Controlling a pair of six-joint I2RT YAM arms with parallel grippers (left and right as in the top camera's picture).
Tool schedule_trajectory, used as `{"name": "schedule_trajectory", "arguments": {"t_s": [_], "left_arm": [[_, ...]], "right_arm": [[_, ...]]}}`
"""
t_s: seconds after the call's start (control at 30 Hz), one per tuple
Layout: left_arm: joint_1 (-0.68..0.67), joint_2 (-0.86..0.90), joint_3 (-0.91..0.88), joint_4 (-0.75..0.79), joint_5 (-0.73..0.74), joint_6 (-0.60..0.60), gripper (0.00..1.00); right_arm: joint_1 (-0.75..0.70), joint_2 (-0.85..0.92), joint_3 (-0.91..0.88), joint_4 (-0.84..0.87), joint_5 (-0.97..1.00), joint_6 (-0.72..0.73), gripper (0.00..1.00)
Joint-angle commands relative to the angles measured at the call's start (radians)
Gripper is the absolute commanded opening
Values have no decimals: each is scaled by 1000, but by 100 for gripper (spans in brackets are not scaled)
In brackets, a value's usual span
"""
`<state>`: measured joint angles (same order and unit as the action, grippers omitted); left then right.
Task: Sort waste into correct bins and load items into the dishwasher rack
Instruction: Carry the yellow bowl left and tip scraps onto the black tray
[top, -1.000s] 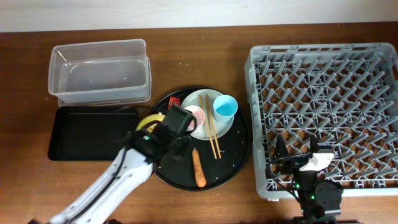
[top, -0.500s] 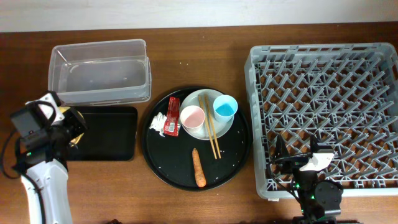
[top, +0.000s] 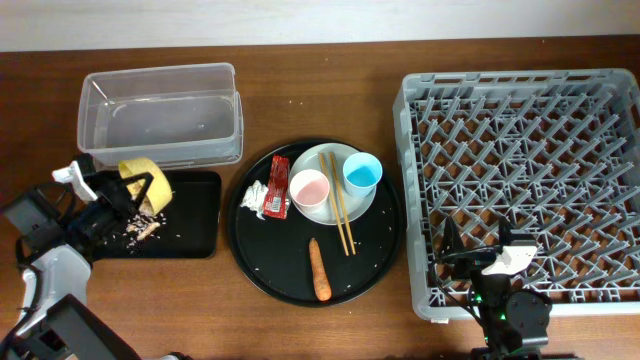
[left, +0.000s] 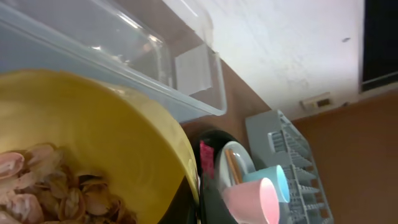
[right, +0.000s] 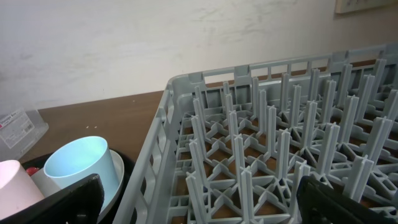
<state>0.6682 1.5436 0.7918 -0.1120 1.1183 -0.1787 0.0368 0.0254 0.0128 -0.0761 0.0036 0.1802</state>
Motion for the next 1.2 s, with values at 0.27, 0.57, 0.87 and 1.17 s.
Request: {"name": "schedule_trajectory", "arguments": {"t_s": [0.27,0.57,0.87,1.17], "left_arm": [[37,6,-2,-116,258,16,0],[37,5,-2,-158,364,16,0],[24,6,-2,-80,392,10,0],[14,6,-2,-126,270,10,0]], "right_arm": [[-5,-4,-7,-3,8,1,98],[-5,-4,-7,-3,8,1,98],[-5,-4,-7,-3,8,1,98],[-5,-4,-7,-3,8,1,98]]}}
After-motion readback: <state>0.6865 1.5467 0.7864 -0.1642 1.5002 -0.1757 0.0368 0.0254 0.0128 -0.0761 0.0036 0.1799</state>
